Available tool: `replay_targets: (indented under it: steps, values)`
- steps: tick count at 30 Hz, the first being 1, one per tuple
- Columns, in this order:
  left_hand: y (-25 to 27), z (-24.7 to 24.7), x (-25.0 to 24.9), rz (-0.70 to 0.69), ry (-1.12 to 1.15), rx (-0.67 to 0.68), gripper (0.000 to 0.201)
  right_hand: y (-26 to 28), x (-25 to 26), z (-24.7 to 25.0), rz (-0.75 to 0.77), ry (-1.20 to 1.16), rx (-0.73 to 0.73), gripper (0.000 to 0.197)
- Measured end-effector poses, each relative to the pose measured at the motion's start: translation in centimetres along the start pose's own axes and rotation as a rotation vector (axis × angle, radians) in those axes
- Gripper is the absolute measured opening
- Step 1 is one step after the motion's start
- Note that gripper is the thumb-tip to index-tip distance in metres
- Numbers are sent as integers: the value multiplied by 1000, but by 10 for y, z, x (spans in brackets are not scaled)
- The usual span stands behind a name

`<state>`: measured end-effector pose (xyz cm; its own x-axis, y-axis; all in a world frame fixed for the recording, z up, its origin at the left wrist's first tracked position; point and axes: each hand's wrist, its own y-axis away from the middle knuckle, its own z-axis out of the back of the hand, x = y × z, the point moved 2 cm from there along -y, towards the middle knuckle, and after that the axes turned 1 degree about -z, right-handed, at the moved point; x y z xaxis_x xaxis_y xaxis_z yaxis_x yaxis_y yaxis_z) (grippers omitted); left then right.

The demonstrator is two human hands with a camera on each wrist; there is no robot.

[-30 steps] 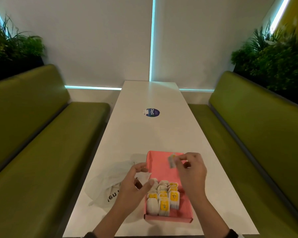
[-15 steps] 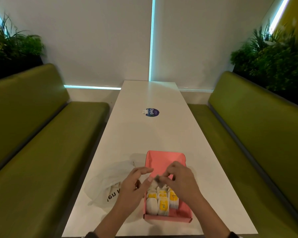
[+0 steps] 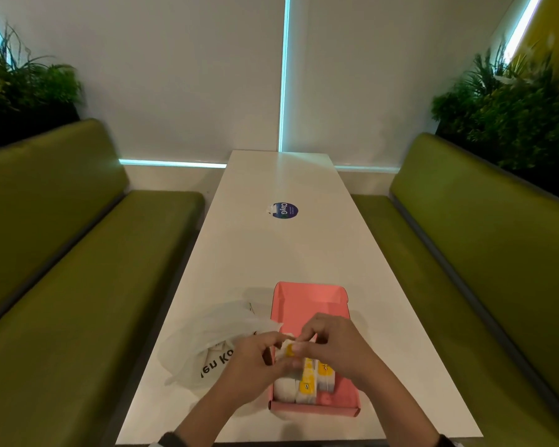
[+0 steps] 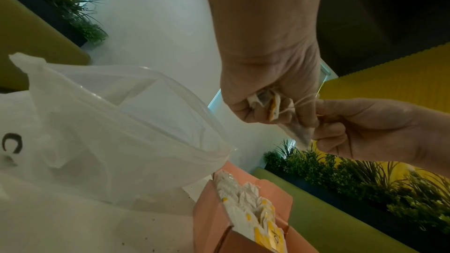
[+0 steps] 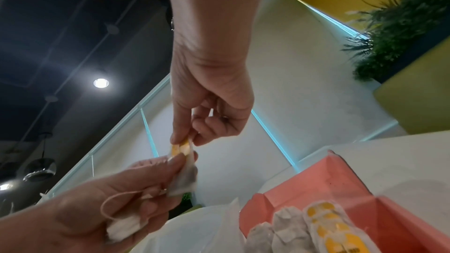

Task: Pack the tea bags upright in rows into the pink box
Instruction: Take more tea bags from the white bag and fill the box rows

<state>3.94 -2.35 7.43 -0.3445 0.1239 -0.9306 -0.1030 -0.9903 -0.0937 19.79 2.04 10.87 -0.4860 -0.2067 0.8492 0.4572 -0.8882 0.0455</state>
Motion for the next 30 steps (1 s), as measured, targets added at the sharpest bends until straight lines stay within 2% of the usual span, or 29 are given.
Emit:
replay_targets:
  steps: [1,3,5,8,10,12,13,16,20,27,30]
  values:
    - [0,1,2,10,10,2,10,0,0,1,-14,-38,-28,17]
    - [1,1,5,15,12,-19,16,2,2,1,-37,-116,-61,11]
    - [0,1,6,30,6,-22,18,4,2,1,-56,-160,-29,11]
    - [1,0,4,23,17,16,16,4,2,-1,-49,-64,47,20]
    - [1,-1,5,31,27,-16,11,0,-2,0,-42,-11,-124,27]
    - [1,1,7,60,-4,-138,26,-2,-2,4,-18,66,-351,33]
    - [0,3,7,68,-13,-186,30,-2,-2,5,-9,70,-358,32]
    - [1,6,3,72,52,-219,21,1,2,2,-34,26,-94,22]
    - [2,7,2,66,76,-223,19,1,0,5,-36,114,-135,22]
    - [3,3,5,51,47,-155,14,2,1,2,-59,-34,-97,7]
    - [2,1,4,17,-35,-98,5,2,1,1,-59,-114,-80,6]
